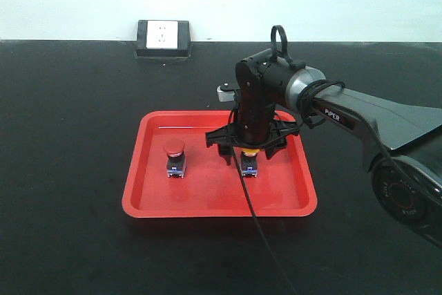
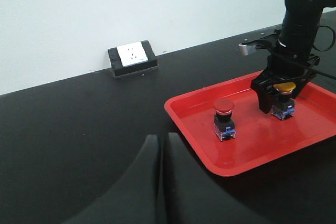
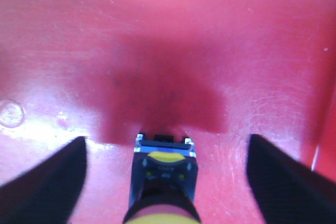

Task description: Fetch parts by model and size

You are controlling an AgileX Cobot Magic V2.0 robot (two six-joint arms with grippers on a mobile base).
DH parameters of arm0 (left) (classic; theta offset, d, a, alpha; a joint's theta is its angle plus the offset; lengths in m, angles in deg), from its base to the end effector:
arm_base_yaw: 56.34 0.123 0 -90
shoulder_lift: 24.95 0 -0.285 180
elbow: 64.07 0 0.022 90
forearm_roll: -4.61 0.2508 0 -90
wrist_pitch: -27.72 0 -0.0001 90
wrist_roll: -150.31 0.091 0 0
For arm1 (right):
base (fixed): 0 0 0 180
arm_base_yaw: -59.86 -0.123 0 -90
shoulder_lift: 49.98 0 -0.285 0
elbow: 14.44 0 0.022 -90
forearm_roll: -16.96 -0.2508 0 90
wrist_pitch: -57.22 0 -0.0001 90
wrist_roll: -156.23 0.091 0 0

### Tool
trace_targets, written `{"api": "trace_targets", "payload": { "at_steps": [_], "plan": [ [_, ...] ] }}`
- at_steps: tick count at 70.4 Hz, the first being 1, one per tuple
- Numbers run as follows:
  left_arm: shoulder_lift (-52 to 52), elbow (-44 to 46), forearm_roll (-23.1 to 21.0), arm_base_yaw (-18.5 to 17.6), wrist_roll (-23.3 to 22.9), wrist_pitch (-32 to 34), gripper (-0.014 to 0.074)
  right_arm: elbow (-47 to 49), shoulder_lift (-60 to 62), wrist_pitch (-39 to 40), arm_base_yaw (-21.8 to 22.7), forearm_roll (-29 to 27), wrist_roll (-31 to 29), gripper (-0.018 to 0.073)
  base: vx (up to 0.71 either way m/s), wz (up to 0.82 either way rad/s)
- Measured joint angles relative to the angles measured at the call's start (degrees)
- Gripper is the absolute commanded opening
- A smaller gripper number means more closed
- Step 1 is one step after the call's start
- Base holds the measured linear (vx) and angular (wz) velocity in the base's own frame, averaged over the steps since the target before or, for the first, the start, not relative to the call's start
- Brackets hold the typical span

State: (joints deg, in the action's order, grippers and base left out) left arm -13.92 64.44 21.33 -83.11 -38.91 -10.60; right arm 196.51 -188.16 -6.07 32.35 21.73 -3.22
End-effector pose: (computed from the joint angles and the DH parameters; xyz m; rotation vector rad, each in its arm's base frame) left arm 0.0260 0.0051 0.2977 0.3336 1.7060 -0.1356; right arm 0.4230 0.2127 0.1703 -0.2258 2.9505 -0.0048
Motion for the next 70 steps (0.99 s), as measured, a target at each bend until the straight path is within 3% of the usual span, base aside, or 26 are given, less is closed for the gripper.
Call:
{"api": "trace_targets", "payload": {
  "at_steps": [14,31,70],
  "plan": [
    [0.00,0.00,0.00,0.00,0.00,-0.05,-0.0004,0.00,2.53,-0.25,0.00,0.20,-0.12,0.0674,0.00,0.00],
    [0.00,0.00,0.00,0.00,0.00,-0.05,-0.0004,-1.49,6.41,-0.64,0.00,1.68,-2.16,0.0594,0.00,0.00],
    [0.00,0.00,0.00,0.00,0.00,-0.05,-0.0004,-33.13,35.96,20.90,0.00,2.84,-4.94,0.0546,0.00,0.00]
  ]
}}
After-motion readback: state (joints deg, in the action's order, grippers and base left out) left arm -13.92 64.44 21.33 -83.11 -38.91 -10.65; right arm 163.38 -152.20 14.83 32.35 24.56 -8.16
